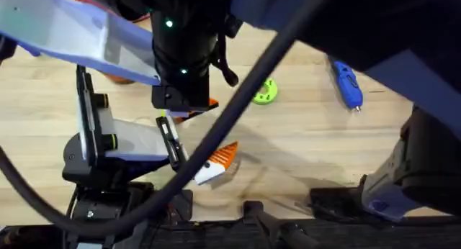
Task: Pick up the gripper from the table and insert it into the empty holder that is missing its gripper. Then pick up a screw, insert it into the mounting hole, and use the screwdriver to tighten it. Finally, clean up the table by picking up the vegetable and placing it into the bucket.
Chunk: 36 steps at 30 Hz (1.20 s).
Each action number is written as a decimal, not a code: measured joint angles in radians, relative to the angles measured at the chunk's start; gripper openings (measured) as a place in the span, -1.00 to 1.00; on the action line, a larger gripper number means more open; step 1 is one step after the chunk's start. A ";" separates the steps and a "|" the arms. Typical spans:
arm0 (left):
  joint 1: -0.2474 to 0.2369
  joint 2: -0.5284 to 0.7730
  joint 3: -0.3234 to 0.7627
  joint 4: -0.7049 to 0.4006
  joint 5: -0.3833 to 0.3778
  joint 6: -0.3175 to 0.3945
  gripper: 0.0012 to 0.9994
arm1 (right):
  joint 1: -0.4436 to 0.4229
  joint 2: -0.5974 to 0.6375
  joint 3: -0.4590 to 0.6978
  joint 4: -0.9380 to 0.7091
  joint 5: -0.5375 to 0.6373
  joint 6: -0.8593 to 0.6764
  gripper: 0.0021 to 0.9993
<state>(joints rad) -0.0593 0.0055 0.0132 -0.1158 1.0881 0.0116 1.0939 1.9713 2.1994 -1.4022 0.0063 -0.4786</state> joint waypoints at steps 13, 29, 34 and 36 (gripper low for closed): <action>0.000 0.000 0.000 0.000 0.000 0.000 0.90 | 0.000 0.000 0.000 0.000 0.000 0.000 -0.99; 0.000 0.000 0.000 0.000 0.000 -0.001 0.90 | 0.000 0.022 0.003 0.001 0.000 0.000 -0.99; 0.000 0.000 0.000 0.000 0.000 -0.001 0.90 | 0.000 0.022 0.004 -0.002 0.000 0.000 -0.99; 0.000 0.000 0.000 0.000 0.000 -0.001 0.90 | 0.000 0.022 0.005 -0.002 0.000 0.000 -0.99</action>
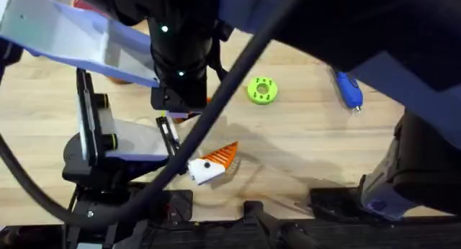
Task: Pick up the gripper from the table and insert it into the empty holder that is missing its gripper. Then pick up a screw, insert it into the mounting hole, and use the screwdriver to tighten it. Finally, clean up the table by picking up the vegetable and placing it into the bucket.
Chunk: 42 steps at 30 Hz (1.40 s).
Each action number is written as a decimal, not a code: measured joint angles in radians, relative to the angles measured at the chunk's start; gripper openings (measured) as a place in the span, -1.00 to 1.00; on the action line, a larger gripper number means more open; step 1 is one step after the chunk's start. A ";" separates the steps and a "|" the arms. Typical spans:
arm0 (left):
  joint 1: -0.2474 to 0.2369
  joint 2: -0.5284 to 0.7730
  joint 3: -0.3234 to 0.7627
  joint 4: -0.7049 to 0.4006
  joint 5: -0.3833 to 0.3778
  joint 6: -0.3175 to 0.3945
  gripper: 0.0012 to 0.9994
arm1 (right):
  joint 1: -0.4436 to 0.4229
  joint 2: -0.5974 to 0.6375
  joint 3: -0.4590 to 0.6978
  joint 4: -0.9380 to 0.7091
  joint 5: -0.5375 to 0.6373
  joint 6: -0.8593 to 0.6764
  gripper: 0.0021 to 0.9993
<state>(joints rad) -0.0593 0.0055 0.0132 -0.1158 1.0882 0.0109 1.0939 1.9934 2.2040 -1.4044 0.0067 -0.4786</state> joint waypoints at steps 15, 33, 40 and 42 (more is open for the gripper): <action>0.000 0.000 0.000 0.000 0.000 -0.003 0.90 | 0.000 0.003 0.000 0.002 0.000 0.000 -0.99; 0.000 0.000 0.000 0.000 0.000 -0.006 0.90 | 0.000 0.010 0.000 0.005 0.011 0.001 -0.99; 0.000 0.001 0.000 0.000 0.000 -0.010 0.90 | 0.001 0.035 0.000 -0.003 0.045 0.011 -0.99; 0.000 0.001 0.000 0.000 0.000 -0.011 0.90 | 0.001 0.036 0.000 -0.002 0.045 0.011 -0.99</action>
<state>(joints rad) -0.0593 0.0063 0.0132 -0.1162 1.0878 -0.0006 1.0946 2.0291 2.2040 -1.4067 0.0517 -0.4671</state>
